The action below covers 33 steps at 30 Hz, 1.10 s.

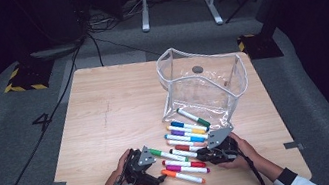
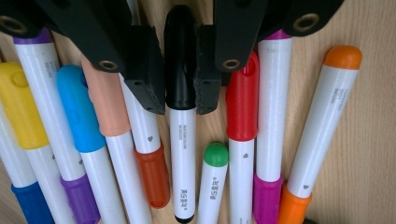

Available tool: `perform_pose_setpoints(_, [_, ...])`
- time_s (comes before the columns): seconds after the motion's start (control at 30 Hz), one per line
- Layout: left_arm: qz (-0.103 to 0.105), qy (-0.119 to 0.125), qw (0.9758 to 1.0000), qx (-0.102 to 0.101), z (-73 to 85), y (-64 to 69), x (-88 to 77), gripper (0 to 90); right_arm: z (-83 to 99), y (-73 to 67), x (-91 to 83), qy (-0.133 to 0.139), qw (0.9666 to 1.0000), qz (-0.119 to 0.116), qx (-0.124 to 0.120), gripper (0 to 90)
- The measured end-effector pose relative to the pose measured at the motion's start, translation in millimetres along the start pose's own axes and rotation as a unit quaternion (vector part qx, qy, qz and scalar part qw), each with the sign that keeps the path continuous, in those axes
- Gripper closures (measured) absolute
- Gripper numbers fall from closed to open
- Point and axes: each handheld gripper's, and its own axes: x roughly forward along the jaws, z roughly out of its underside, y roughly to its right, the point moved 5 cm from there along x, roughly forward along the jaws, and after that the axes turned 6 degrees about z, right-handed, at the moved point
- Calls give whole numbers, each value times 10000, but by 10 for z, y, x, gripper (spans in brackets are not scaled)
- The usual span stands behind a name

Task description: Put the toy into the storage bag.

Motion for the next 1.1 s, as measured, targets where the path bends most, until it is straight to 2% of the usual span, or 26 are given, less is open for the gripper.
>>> perform_pose_setpoints(0.1, [7, 3, 10000, 0, -1, 0, 1, 11, -10, 4, -36, 4, 10000, -33, -92, 752])
perform_pose_setpoints(0.27, [1, 1, 10000, 4, -3, -2, 3, 9, -78, 50, -160, 169, 9997, 119, -146, 751])
perform_pose_setpoints(0.47, [2, -1, 10000, 7, -3, -2, 3, 9, -127, 76, -252, 255, 9993, 164, -234, 751])
perform_pose_setpoints(0.6, [2, -2, 10000, 5, -3, -3, 3, 9, -211, 109, -370, 440, 9984, 233, -268, 750])
perform_pose_setpoints(0.83, [3, 0, 10000, 6, -3, -2, 3, 9, -384, 194, -544, 675, 9962, 422, -363, 751])
perform_pose_setpoints(1.1, [5, -1, 10000, 9, -3, -3, 3, 9, -687, 382, -890, 967, 9904, 813, -561, 751])
